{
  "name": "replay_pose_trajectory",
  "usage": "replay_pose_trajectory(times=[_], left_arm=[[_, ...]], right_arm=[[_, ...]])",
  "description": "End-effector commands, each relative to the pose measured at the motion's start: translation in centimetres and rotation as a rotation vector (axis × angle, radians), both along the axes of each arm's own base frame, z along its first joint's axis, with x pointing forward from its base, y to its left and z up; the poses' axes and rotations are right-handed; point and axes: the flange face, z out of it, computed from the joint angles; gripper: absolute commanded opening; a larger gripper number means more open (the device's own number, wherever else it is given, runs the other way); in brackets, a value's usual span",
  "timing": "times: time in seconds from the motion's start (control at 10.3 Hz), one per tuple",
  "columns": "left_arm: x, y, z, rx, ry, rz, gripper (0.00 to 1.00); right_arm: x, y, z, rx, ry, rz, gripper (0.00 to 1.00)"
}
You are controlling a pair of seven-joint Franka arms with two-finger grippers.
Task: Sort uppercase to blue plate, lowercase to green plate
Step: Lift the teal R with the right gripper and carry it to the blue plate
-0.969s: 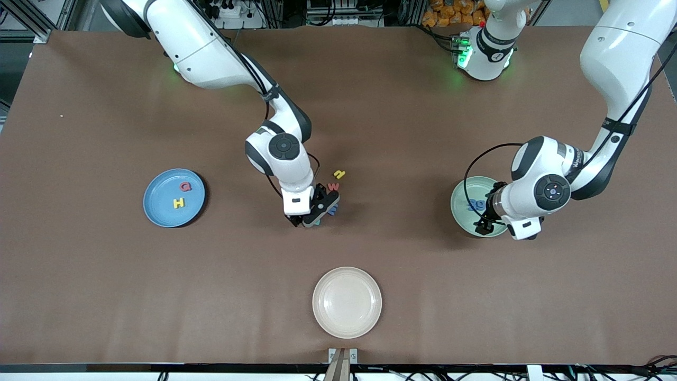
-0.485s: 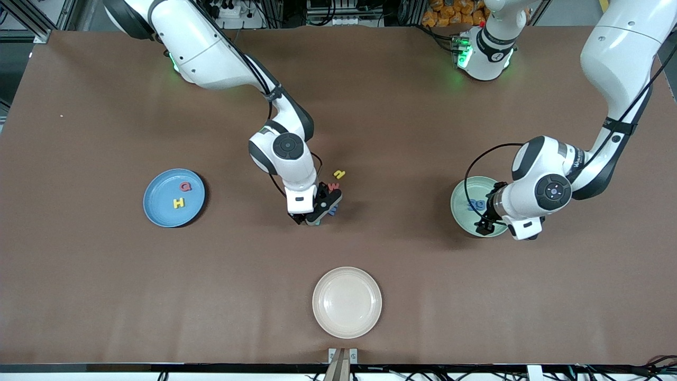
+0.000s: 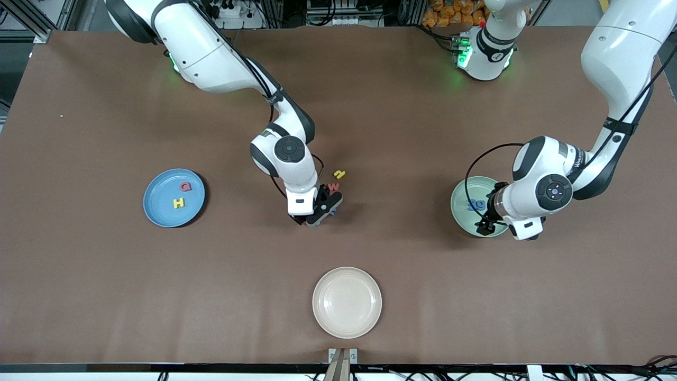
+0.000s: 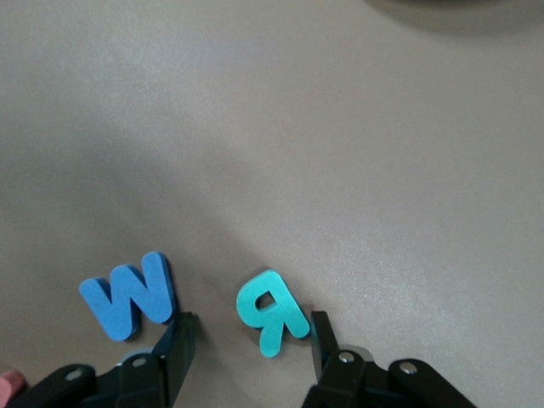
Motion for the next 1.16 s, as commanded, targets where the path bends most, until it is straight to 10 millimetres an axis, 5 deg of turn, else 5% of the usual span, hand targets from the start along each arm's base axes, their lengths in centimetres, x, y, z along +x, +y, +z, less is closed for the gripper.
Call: replay_pose_trajectory(times=[0.0, 1.07], left_arm=[[-0.22, 0.28, 0.91, -0.001, 0.004, -0.006, 1.0], [-0.24, 0.1, 1.02, -0.001, 0.002, -0.009, 1.0]], right_arm=[[0.43, 0.66, -0.36, -0.002, -0.014, -0.014, 0.63], [0.83, 0.51, -0.6, -0.001, -0.016, -0.017, 0.22]])
